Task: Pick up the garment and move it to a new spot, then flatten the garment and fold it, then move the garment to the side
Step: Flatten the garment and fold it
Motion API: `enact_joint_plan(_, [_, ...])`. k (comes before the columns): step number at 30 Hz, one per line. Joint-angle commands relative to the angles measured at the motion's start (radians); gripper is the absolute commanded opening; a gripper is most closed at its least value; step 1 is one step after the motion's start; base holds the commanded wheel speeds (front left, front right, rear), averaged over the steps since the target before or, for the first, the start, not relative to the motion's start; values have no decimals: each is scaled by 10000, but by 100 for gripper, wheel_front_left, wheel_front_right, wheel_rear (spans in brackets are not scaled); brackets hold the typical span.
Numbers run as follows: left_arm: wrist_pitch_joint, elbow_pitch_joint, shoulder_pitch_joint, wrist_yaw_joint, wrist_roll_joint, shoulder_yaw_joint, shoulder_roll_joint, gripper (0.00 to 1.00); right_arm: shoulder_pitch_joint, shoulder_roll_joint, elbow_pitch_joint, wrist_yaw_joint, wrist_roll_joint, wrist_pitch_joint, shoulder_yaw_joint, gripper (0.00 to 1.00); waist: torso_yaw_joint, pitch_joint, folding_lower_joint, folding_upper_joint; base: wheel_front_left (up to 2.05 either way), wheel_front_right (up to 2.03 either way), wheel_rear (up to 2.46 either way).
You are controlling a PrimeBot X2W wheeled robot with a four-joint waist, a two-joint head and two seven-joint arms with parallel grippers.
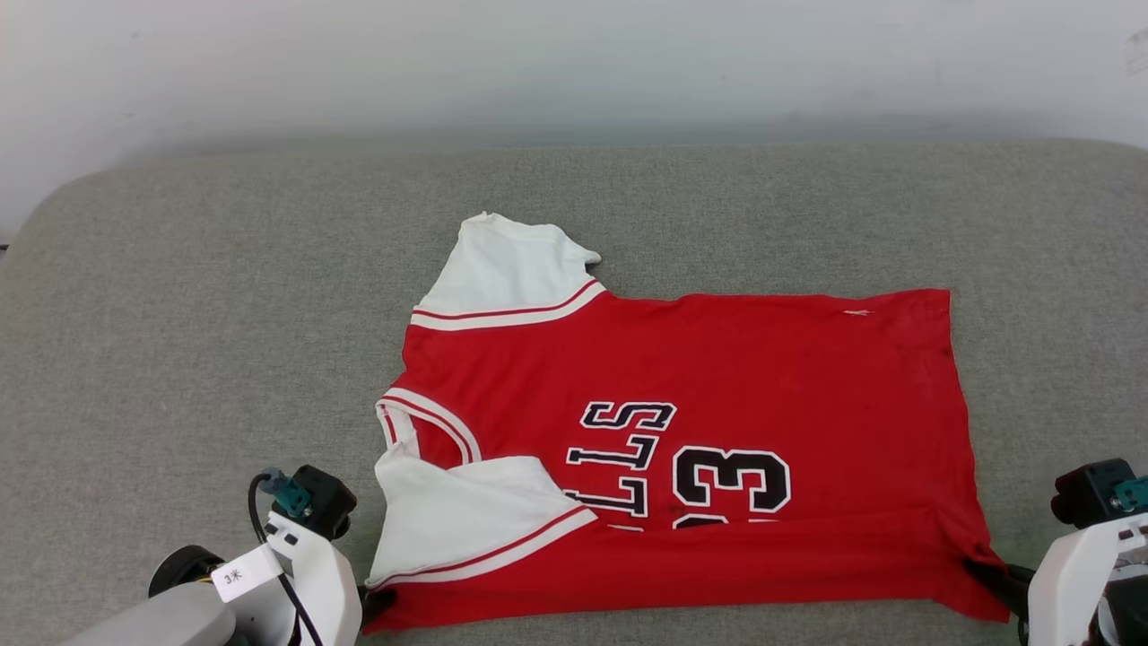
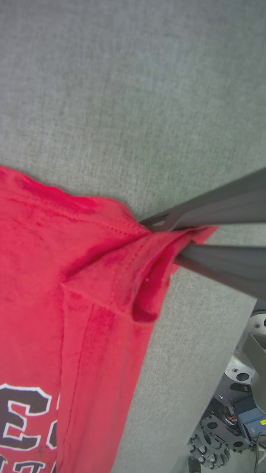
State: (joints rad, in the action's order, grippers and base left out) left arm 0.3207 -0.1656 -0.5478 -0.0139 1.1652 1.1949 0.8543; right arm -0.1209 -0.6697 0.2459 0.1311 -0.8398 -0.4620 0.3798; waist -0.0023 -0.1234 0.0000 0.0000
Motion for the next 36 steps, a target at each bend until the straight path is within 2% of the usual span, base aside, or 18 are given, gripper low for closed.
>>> enact_joint_plan(1, [-130, -256, 108, 85, 58, -27, -122, 0, -125, 127, 250, -8, 69, 186, 58, 0, -11, -61, 0, 0, 0, 0, 0])
enact_joint_plan(3, [-242, -514, 109, 173, 86, -52, -266, 2, -240, 221, 485, -10, 191, 465, 99, 0, -3, -60, 0, 0, 0, 0, 0])
enact_joint_plan(4, [-313, -610, 114, 180, 96, -82, -322, 42, -270, 274, 585, -10, 234, 668, 80, 32, 3, -34, 0, 0, 0, 0, 0])
enact_joint_plan(5, [-470, -692, 113, 159, 73, -152, -347, 100, -296, 344, 678, -10, 271, 874, 44, 54, 12, 11, 0, 0, 0, 0, 0])
enact_joint_plan(6, [-617, -742, 97, 144, 64, -213, -360, 100, -312, 399, 736, -10, 334, 1101, -4, 100, 23, 69, 0, 0, 0, 0, 0])
enact_joint_plan(10, [-1134, -694, 74, 144, -42, -395, -249, 100, -305, 550, 687, -8, 541, 2071, -146, 100, 86, 350, 0, 0, 0, 0, 0])
enact_joint_plan(13, [-1482, -472, 24, 88, -186, -562, 35, 100, -347, 676, 535, -8, 885, 3011, -509, 100, 86, 499, 0, 0, 0, 0, 0])
enact_joint_plan(22, [-2848, 196, -814, -573, -695, -1604, 723, 100, -474, 1652, -492, -8, 2400, 5244, -1833, 100, -195, 483, 0, 0, 0, 0, 0])
enact_joint_plan(28, [-3704, -152, -1963, -1093, -1208, -2351, 370, 100, -547, 2610, -1674, -8, 3556, 6138, -2671, 100, -573, 29, 0, 0, 0, 0, 0])
enact_joint_plan(32, [-3621, -653, -2975, -947, -1561, -2485, -97, 100, -577, 3194, -2481, -8, 4133, 6382, -2940, 100, -914, -559, 0, 0, 0, 0, 0])
enact_joint_plan(36, [-3124, -1220, -3839, -680, -1526, -2543, -433, 100, -645, 3475, -2999, -8, 4433, 6401, -3011, 100, -1162, -1119, 0, 0, 0, 0, 0])
